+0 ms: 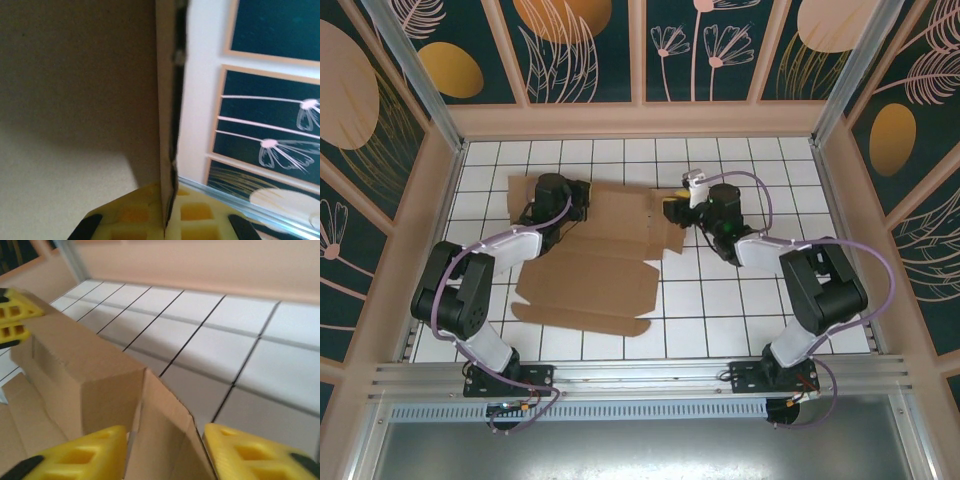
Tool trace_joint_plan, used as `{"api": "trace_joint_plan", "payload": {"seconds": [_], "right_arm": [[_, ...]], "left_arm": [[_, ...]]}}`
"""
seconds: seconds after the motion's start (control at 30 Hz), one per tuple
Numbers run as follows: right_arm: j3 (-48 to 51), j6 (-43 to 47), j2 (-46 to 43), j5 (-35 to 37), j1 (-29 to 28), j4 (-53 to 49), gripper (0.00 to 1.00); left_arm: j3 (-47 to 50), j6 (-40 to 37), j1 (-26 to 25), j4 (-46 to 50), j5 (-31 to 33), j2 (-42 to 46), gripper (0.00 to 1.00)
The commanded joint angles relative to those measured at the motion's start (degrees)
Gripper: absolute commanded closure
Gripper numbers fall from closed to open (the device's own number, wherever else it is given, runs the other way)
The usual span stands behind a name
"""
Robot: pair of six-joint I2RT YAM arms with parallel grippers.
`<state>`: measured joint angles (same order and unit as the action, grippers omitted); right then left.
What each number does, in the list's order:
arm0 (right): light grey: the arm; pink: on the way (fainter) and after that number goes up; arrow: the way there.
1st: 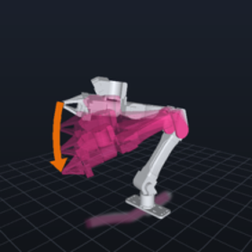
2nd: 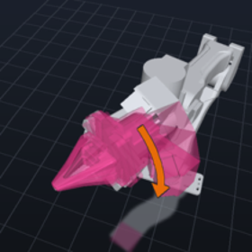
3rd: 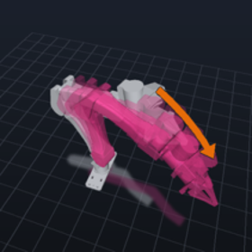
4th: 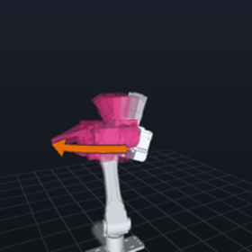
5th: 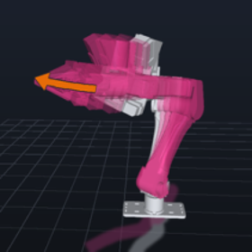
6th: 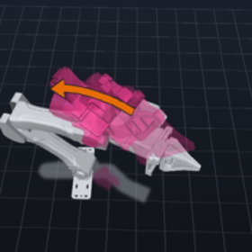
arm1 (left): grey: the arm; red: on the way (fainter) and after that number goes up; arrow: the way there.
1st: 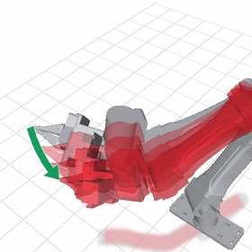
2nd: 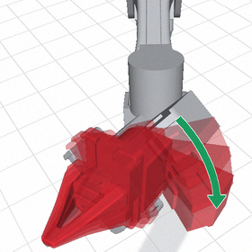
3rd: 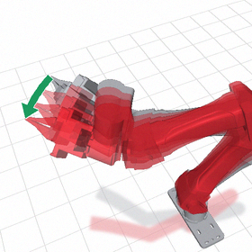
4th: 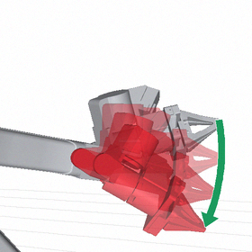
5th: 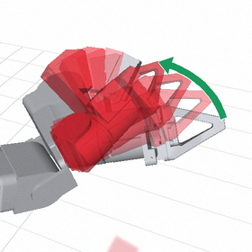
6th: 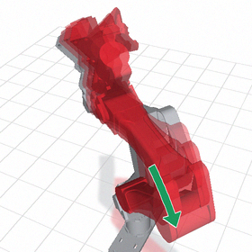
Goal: Fold the paper box
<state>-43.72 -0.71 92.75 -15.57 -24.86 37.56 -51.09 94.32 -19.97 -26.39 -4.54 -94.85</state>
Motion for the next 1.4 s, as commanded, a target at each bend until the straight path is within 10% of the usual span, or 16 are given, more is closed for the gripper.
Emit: {"api": "trace_joint_plan", "payload": {"seconds": [0.0,0.13,0.33,0.47,0.63,1.37], "right_arm": [[2.0,3.9,-7.1,11.1,-1.9,6.8,0.49],[3.2,8.4,-13.2,19.7,-5.9,5.8,0.49],[2.2,14.2,-16.3,18.1,-17.6,-5.8,0.79],[0.5,11.9,-10.7,16.7,-25.8,-14.2,0.99],[-1.4,6.4,1.6,16.8,-31.8,-15.7,1.0],[-3.7,-5.6,11.3,7.7,-24.3,-18.8,1.0]], "left_arm": [[-1.5,-3.4,0.1,-7.3,-1.7,1.9,1.0],[-0.3,-3.7,0.2,-13.9,-2.1,1.0,1.0],[0.1,-3.3,0.2,-18.4,-3.7,-1.1,1.0],[0.3,-3.6,0.1,-19.3,-3.8,-2.0,1.0],[1.3,-3.6,0.2,-21.5,-5.3,-3.0,1.0],[7.6,-10.4,0.2,-21.4,-0.7,-2.4,1.0]]}}
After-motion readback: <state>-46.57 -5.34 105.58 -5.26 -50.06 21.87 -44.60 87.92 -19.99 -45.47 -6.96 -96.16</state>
